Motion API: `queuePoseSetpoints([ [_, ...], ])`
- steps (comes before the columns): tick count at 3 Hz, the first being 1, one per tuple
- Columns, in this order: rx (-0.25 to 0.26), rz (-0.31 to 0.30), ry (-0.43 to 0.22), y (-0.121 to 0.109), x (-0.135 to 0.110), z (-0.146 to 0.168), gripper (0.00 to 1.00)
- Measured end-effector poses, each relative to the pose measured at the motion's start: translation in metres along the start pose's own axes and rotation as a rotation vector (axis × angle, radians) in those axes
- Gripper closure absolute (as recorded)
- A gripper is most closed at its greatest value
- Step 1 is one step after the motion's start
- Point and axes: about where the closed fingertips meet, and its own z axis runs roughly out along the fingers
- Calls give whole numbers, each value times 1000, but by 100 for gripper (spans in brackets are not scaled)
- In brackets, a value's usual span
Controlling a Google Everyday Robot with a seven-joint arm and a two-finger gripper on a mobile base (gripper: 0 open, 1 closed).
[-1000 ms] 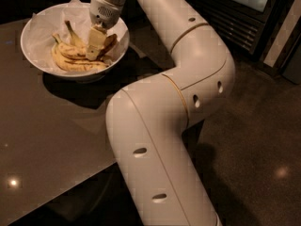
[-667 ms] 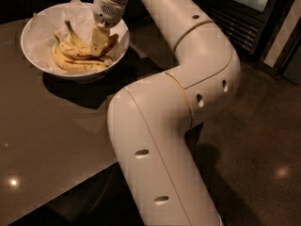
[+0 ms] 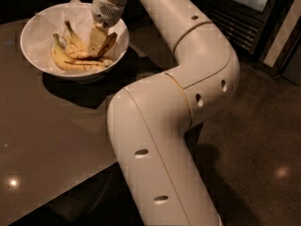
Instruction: Pick banana from white bowl
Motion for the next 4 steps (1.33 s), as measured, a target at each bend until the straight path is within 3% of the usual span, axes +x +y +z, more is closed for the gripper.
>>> queuePoseSetpoints([
  [1,16,-8,-7,-4,-4,2,100],
  [4,155,-21,-127,3,-3,-48,100],
])
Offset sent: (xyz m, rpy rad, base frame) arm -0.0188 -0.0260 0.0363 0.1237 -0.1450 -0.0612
